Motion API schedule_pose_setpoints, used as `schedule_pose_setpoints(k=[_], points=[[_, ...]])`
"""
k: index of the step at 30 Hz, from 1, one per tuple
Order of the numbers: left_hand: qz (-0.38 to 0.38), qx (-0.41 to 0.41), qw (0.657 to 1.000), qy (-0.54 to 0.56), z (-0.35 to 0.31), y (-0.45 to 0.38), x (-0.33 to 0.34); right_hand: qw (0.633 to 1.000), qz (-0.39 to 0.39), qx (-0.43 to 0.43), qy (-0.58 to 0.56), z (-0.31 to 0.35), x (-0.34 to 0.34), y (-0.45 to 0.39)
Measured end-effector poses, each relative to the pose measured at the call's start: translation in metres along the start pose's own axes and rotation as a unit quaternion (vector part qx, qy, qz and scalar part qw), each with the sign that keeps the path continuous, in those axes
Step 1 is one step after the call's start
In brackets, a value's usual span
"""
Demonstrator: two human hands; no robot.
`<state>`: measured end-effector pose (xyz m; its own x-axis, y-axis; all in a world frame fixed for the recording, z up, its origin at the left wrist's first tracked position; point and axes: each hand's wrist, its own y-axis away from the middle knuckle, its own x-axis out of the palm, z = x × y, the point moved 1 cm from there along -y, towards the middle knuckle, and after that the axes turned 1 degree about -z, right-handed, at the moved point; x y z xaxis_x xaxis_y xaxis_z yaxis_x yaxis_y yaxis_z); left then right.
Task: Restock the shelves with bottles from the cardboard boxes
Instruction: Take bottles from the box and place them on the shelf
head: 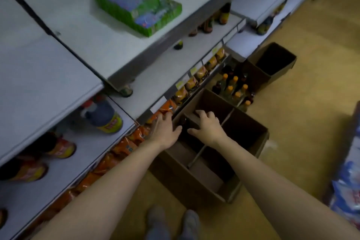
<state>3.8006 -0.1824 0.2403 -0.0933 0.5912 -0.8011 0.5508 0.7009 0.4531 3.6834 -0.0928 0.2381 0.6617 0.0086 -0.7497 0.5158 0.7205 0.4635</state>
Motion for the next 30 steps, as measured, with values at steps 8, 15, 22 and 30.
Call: schedule_pose_setpoints(k=[8, 15, 22, 30], points=[[0.034, -0.038, 0.999, 0.015, 0.056, -0.100, 0.103, 0.999, 0.017, 0.034, -0.023, -0.075, 0.078, -0.101], [0.031, 0.000, 1.000, 0.008, 0.086, -0.176, 0.156, 0.999, 0.014, 0.028, -0.010, -0.094, 0.139, -0.182], [0.023, 0.025, 0.999, -0.011, 0.122, -0.267, 0.217, 0.998, -0.012, -0.030, 0.047, -0.119, 0.221, -0.286], [0.010, 0.059, 0.998, -0.014, 0.148, -0.324, 0.255, 0.996, -0.047, -0.048, 0.056, -0.143, 0.270, -0.356]])
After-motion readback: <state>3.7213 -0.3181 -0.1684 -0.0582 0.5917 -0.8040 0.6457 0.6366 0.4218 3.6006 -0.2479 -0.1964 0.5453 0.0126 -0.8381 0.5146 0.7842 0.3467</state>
